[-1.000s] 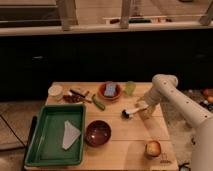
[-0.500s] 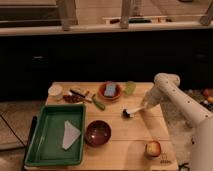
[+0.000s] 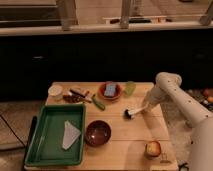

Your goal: Place brush in purple bowl

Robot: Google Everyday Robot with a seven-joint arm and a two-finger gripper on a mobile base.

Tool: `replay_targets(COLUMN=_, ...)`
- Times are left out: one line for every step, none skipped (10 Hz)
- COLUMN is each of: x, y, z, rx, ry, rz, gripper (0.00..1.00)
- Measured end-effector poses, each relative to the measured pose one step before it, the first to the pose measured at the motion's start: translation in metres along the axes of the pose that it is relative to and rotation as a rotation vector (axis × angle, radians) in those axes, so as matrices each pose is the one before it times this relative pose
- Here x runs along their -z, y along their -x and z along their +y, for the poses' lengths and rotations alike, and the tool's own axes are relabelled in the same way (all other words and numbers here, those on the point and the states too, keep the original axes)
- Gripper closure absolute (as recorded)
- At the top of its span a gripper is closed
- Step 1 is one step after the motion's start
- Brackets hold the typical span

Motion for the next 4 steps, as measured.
replay_targets(x=-0.00062, y=0.00020, z=0.00065, rx=0.00123, ry=0.00123, rz=-0.00051, gripper=1.00)
replay_targets(x=0.00059, y=0.00040, z=-0.00101, rx=0.00248, ry=-0.00524, rz=0.00092, gripper=1.00)
replay_targets(x=0.00023, y=0.00012, z=-0.00031, rx=0.00069, ry=-0.00371, rz=-0.00035, gripper=1.00)
replay_targets(x=0.00172, y=0.00097, z=-0.00116, rx=0.00269, ry=-0.00639, rz=-0.00174, gripper=1.00)
